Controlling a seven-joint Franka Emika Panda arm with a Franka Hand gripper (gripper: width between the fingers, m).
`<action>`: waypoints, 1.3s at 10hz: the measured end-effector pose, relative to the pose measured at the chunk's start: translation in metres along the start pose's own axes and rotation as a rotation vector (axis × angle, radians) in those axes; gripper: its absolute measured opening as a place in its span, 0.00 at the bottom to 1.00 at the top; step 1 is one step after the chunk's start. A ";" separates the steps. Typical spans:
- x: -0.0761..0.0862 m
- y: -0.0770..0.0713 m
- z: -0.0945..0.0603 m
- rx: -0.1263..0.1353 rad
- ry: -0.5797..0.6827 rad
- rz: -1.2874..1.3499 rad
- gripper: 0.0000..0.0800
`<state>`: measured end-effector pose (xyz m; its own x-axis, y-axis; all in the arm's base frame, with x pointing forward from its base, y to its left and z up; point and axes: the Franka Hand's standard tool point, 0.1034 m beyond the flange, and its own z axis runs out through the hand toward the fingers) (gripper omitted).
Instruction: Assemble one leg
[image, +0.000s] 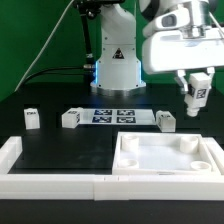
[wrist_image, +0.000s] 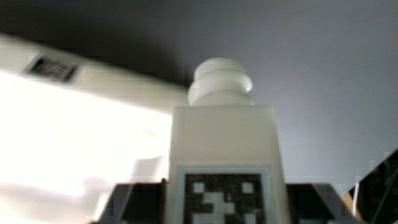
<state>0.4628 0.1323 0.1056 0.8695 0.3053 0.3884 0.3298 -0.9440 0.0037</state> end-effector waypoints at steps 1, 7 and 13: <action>0.015 0.011 0.002 -0.008 0.017 -0.016 0.36; 0.047 0.034 0.008 -0.020 0.007 -0.052 0.36; 0.092 0.071 0.025 -0.040 0.034 -0.066 0.36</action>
Offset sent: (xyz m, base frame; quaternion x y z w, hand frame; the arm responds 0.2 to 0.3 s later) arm 0.0000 0.0000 0.0000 0.0000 0.0000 0.0000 1.0000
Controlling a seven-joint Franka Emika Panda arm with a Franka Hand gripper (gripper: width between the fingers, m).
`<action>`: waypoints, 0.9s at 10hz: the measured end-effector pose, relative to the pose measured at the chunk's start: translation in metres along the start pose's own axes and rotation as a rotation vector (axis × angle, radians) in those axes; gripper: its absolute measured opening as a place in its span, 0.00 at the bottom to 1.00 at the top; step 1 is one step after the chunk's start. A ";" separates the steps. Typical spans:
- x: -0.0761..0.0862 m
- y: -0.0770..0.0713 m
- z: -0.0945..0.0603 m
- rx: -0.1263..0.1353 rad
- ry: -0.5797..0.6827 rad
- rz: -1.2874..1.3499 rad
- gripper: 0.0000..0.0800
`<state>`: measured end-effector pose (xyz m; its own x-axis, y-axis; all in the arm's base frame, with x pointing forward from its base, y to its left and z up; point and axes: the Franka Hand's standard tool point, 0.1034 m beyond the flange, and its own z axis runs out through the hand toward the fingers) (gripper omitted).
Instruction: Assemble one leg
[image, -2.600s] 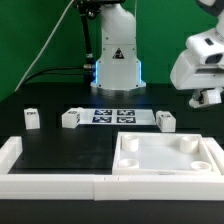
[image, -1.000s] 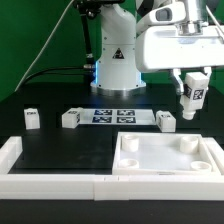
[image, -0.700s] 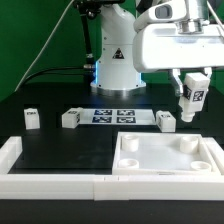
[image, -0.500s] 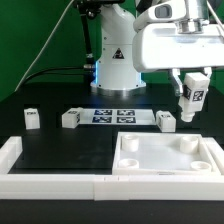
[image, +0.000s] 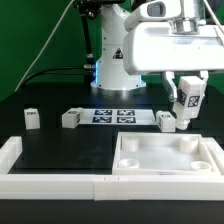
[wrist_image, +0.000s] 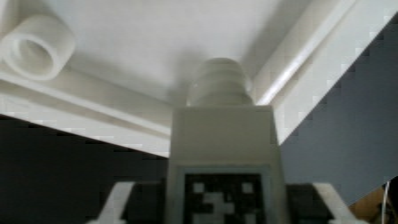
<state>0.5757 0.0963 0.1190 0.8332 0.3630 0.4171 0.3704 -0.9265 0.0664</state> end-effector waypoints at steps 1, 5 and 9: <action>0.009 0.002 0.005 0.000 0.010 0.001 0.36; 0.032 0.010 0.015 -0.010 0.057 -0.067 0.36; 0.029 0.012 0.016 -0.027 0.104 -0.069 0.36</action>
Offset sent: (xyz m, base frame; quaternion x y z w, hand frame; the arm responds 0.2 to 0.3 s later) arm 0.0302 0.0293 0.0056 0.0524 0.0525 -0.0352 0.9966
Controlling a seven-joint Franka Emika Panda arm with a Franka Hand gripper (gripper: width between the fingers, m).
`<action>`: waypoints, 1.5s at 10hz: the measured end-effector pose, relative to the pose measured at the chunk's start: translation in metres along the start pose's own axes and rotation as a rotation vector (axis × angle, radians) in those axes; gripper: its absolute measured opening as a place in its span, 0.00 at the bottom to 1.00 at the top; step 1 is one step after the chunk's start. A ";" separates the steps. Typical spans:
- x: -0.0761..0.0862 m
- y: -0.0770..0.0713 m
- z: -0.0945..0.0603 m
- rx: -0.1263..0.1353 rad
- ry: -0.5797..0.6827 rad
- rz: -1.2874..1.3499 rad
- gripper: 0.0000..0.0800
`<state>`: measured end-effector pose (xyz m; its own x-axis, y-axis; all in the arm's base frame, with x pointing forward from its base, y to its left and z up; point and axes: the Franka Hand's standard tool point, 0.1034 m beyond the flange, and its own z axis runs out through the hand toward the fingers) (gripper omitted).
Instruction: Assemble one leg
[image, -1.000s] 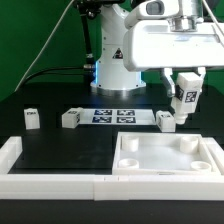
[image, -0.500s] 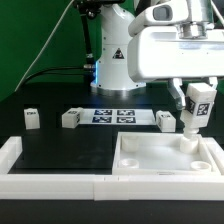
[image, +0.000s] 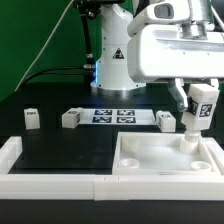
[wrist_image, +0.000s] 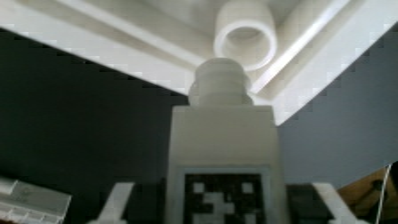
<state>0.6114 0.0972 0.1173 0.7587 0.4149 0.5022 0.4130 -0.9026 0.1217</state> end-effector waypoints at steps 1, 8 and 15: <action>0.000 -0.001 0.000 0.001 -0.002 -0.001 0.36; -0.002 -0.003 0.036 0.034 -0.017 0.080 0.36; -0.009 -0.015 0.040 0.038 -0.012 0.064 0.36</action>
Offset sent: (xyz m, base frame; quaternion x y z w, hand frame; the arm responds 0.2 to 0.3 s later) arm 0.0063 0.0193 -0.0224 0.0641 0.0066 0.1141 0.9914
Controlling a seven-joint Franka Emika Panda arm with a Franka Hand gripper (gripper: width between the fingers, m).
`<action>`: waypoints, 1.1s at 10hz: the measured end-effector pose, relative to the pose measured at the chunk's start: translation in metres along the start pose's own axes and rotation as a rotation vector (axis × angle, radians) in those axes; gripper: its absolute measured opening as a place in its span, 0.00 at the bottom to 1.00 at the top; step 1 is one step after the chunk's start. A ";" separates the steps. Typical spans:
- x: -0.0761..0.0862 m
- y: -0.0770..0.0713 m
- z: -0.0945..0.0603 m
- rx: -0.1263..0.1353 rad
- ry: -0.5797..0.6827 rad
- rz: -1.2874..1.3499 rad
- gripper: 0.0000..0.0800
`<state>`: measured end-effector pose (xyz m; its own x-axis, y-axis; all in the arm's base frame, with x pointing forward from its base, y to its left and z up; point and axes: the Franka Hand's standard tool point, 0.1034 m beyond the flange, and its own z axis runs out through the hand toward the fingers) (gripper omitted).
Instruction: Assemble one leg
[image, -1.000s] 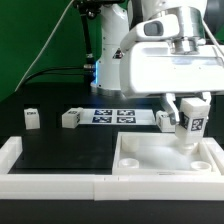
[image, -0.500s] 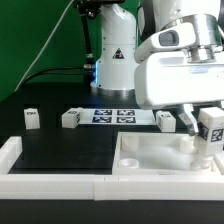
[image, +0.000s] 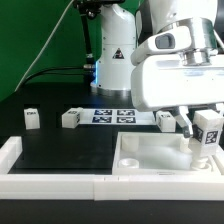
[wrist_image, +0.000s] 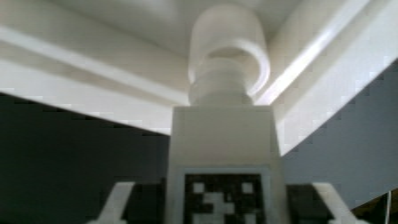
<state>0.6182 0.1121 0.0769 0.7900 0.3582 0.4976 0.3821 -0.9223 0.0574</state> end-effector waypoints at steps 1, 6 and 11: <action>-0.003 -0.003 0.002 0.003 -0.003 -0.003 0.36; -0.009 -0.006 0.008 0.001 0.014 -0.001 0.36; -0.010 -0.005 0.015 -0.013 0.062 -0.004 0.37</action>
Offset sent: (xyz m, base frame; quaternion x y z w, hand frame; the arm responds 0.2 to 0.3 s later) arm -0.0029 0.0018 -0.0050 -0.0009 0.0049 0.0025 1.0000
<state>0.6155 0.1149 0.0588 0.7574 0.3523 0.5498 0.3780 -0.9231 0.0708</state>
